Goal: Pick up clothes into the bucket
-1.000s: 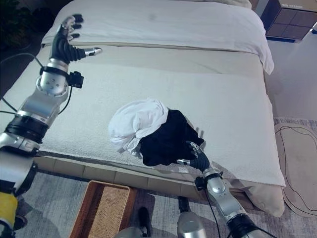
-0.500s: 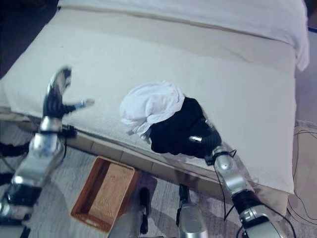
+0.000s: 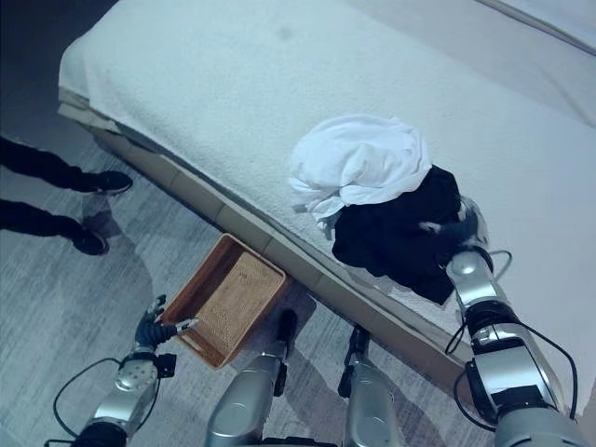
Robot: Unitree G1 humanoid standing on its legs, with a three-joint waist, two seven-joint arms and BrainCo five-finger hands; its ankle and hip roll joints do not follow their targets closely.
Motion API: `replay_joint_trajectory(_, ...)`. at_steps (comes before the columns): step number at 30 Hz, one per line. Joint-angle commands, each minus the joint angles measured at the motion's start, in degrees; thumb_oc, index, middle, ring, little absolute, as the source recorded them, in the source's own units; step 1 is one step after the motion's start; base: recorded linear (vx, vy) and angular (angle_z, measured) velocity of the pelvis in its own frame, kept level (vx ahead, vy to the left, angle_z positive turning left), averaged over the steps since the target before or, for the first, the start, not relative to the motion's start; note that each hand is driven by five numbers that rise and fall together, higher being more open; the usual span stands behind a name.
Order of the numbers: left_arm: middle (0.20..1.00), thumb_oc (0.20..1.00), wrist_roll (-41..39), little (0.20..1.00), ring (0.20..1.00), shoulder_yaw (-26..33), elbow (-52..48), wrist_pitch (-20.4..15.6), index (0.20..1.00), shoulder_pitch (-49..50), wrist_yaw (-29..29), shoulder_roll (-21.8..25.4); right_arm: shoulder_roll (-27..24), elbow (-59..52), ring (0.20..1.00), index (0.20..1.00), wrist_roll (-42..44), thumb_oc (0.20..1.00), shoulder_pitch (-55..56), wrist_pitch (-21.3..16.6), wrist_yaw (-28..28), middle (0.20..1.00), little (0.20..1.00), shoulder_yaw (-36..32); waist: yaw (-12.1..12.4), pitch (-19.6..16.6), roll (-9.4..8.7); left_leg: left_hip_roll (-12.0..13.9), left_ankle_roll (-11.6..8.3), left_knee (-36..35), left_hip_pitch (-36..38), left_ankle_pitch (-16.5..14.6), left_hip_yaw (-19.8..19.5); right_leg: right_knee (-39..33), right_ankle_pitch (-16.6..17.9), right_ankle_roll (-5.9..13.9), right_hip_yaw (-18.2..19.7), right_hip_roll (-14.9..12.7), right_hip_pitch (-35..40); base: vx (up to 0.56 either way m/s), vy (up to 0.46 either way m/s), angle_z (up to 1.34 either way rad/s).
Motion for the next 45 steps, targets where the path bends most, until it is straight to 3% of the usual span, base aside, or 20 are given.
replay_joint_trajectory(1, 1.000, 1.000, -1.80, 1.000, 1.000, -0.43, -2.02, -1.62, 1.000, -0.72, 2.33, 1.06, -3.29, 3.87, 1.000, 1.000, 0.24, 1.000, -0.46, 1.73, -2.14, 1.000, 1.000, 0.45, -0.63, -0.68, -0.46, -0.48, -0.04, 4.13, -2.62, -3.12, -1.05, 6.77, -3.89, 1.34, 2.29, -2.72, -1.15, -0.03, 0.003, 0.11)
replay_joint_trajectory(8, 1.000, 1.000, -3.60, 1.000, 1.000, -3.14, 1.31, -1.36, 1.000, -1.64, 2.78, -1.65, -3.89, 12.72, 1.000, 1.000, -1.60, 1.000, -2.19, 3.42, -1.60, 1.000, 1.000, 2.52, -0.60, 2.96, 2.13, -1.25, 0.55, 4.19, -5.39, -2.08, -1.47, 11.11, -4.63, 1.12, 2.42, -4.27, -5.97, -0.03, 0.024, 0.07)
replay_joint_trajectory(17, 1.000, 1.000, -5.94, 1.000, 1.000, -6.67, -1.57, -2.78, 1.000, -4.23, 4.76, -4.08, -2.07, 11.60, 1.000, 1.000, 0.21, 1.000, -8.24, 1.85, -3.78, 1.000, 1.000, 5.44, -0.35, 4.15, 4.08, -1.69, 0.93, 5.51, -10.55, -1.86, -1.56, 14.66, -5.18, 1.36, 3.31, -4.97, -12.77, -0.02, 0.004, 0.04)
replay_joint_trajectory(18, 1.000, 1.000, -6.11, 1.000, 1.000, -7.05, -1.78, -3.09, 1.000, -4.50, 5.09, -4.28, -1.87, 11.01, 0.956, 0.956, 1.13, 0.956, -9.65, 1.25, -4.31, 0.956, 0.956, 5.49, -0.17, 4.15, 4.15, -1.77, 1.01, 6.30, -11.49, -2.22, -1.38, 15.38, -5.36, 1.37, 3.56, -5.03, -13.88, -0.02, 0.012, -0.06)
replay_joint_trajectory(20, 1.000, 1.000, -5.88, 1.000, 1.000, -8.06, -1.99, -3.36, 1.000, -4.87, 5.94, -4.64, -1.52, 9.81, 0.457, 0.457, 2.47, 0.457, -11.74, 0.28, -5.66, 0.457, 0.457, 5.66, -0.05, 4.15, 4.24, -1.99, 1.05, 7.77, -13.21, -2.75, -0.95, 16.36, -5.62, 1.39, 4.02, -5.05, -15.70, -0.03, 0.010, -0.06)
replay_joint_trajectory(21, 1.000, 1.000, -5.31, 1.000, 1.000, -9.41, -0.76, -3.21, 1.000, -5.26, 6.32, -5.24, -1.37, 8.28, 0.297, 0.297, 4.00, 0.297, -13.86, -1.12, -6.85, 0.297, 0.297, 5.77, -0.01, 4.15, 4.23, -2.21, 1.12, 9.43, -14.62, -3.28, -0.64, 17.39, -5.88, 1.41, 4.51, -5.14, -17.05, -0.01, 0.004, -0.05)
replay_joint_trajectory(22, 1.000, 1.000, -5.31, 1.000, 1.000, -9.41, -0.73, -3.23, 1.000, -5.30, 6.32, -5.26, -1.39, 8.29, 0.200, 0.200, 4.00, 0.200, -13.89, -1.12, -6.85, 0.200, 0.200, 5.77, 0.01, 4.15, 4.21, -2.22, 1.12, 9.49, -14.69, -3.31, -0.59, 17.46, -5.90, 1.41, 4.56, -5.15, -17.13, -0.01, 0.006, -0.05)
replay_joint_trajectory(32, 1.000, 1.000, -2.44, 1.000, 1.000, -15.32, 8.96, -2.91, 1.000, -7.39, 6.02, -7.36, -1.08, -3.84, 0.200, 0.200, 6.73, 0.200, -22.82, -6.88, -14.26, 0.200, 0.200, 6.80, -1.21, 4.15, 2.52, -2.25, 1.01, 13.05, -16.10, -5.26, 0.47, 19.50, -6.76, 1.56, 6.18, -5.40, -18.28, 0.00, 0.012, -0.05)
replay_joint_trajectory(39, 1.000, 1.000, -1.61, 1.000, 1.000, -13.40, 9.56, -2.84, 1.000, -8.18, 5.70, -6.81, -2.54, -19.10, 0.200, 0.200, 4.79, 0.200, -20.70, -8.39, -15.68, 0.200, 0.200, 5.21, -2.55, 4.15, 0.17, -1.57, 0.59, 12.03, -12.01, -5.44, 1.42, 16.99, -5.54, 1.90, 6.60, -4.83, -14.28, 0.00, 0.006, -0.05)
replay_joint_trajectory(45, 1.000, 1.000, -1.15, 1.000, 1.000, -10.80, 5.18, -3.21, 1.000, -7.07, 4.08, -4.55, -7.57, -27.57, 0.200, 0.200, 1.99, 0.200, -17.39, -8.22, -13.92, 0.200, 0.200, 3.29, -3.25, 2.38, -2.30, -0.62, 0.42, 10.71, -5.17, -6.48, 3.13, 12.60, -3.86, 2.30, 7.44, -3.81, -7.26, 0.02, 0.018, -0.13)
